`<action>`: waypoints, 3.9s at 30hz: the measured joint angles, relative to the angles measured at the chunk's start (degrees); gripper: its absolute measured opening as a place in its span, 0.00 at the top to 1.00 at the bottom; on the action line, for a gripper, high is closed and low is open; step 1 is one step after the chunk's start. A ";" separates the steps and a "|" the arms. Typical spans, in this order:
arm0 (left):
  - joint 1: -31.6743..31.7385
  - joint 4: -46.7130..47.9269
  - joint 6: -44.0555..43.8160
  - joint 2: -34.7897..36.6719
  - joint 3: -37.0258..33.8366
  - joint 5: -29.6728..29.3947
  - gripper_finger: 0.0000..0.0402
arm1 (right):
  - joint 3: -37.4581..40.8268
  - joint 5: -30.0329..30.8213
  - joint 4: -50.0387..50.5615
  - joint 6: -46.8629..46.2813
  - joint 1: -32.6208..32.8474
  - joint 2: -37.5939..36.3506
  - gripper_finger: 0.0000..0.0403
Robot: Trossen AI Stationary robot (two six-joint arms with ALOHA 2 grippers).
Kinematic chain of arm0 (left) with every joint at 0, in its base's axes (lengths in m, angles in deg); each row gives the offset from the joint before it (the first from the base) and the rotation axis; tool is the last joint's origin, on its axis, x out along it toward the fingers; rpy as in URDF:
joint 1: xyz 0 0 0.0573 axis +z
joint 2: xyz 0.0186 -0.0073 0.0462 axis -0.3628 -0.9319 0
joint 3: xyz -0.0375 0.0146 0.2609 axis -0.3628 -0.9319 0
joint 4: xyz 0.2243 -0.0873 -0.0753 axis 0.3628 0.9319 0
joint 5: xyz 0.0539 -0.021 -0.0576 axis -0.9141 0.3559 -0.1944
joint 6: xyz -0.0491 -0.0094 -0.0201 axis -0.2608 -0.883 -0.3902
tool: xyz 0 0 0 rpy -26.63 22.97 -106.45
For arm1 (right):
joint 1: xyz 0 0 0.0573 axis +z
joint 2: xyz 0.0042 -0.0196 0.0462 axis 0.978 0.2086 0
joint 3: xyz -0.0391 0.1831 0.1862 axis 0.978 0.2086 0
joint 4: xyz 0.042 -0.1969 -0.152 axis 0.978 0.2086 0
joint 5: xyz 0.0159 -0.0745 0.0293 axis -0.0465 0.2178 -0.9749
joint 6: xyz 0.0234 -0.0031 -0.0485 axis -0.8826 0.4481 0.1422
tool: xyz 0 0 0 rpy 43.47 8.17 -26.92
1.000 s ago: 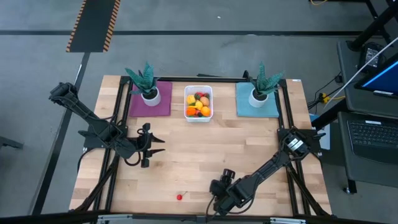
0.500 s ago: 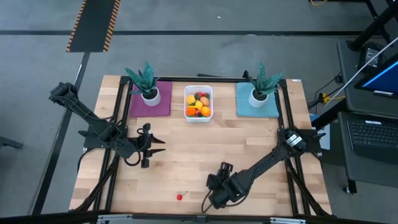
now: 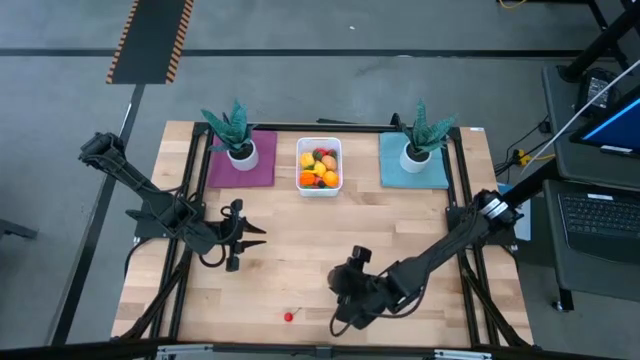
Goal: Pick and placing Produce into tupperware
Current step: Put the brown kiwi into the white bin
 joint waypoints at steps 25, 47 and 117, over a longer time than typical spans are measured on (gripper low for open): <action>3.91 -43.47 15.48 0.00 -21.95 10.93 0.84 | 38.80 2.96 -92.18 25.82 -3.13 -0.01 0.40; 20.57 -49.92 15.50 0.00 -26.26 14.53 1.00 | 47.24 6.99 -104.48 30.16 -13.07 -0.01 0.40; 31.58 -47.18 13.55 -0.01 -26.26 13.05 0.91 | 7.70 -19.39 -25.24 27.70 -45.31 -0.03 0.40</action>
